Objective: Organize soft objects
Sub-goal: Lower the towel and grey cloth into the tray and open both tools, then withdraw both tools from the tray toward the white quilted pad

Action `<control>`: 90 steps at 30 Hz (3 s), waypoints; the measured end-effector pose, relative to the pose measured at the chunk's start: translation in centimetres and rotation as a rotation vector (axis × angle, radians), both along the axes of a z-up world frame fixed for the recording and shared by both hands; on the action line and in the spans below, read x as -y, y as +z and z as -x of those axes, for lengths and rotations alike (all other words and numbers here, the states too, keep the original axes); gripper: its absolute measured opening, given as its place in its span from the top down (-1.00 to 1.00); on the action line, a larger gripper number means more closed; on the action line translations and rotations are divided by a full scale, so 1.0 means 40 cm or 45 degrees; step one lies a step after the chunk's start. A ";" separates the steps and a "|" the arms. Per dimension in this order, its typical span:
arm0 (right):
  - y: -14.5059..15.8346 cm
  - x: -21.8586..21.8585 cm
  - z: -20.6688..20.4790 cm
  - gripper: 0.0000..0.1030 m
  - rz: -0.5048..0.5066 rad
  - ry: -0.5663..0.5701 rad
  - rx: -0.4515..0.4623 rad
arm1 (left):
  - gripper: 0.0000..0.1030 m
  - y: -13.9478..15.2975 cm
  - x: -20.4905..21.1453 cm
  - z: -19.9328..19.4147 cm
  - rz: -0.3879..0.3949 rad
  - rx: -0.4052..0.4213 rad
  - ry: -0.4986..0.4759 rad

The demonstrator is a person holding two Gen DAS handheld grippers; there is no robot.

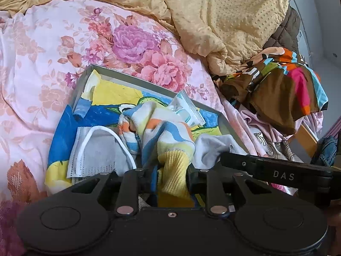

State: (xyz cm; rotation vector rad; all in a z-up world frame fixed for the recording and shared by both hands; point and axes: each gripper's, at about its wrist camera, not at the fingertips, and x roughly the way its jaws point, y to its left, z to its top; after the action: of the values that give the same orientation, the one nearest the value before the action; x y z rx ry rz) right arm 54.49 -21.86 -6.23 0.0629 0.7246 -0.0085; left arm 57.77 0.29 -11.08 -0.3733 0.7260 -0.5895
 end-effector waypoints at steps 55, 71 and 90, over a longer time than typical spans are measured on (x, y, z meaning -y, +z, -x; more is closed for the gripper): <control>0.168 -0.070 0.424 -0.99 0.058 -0.006 0.457 | -0.98 0.199 -0.151 0.383 -0.153 0.290 0.213; 0.135 -0.101 0.558 -1.00 0.077 0.044 0.547 | -0.98 0.184 -0.190 0.506 -0.179 0.334 0.277; -0.015 -0.086 0.635 -1.00 0.123 0.206 0.433 | -0.98 0.088 -0.188 0.655 -0.266 0.237 0.338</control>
State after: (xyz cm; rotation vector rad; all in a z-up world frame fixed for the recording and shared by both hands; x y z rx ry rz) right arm 29.10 -18.42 -6.84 -0.0852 0.3867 0.1193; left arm 31.56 7.82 -7.56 -0.2129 0.5415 -0.2892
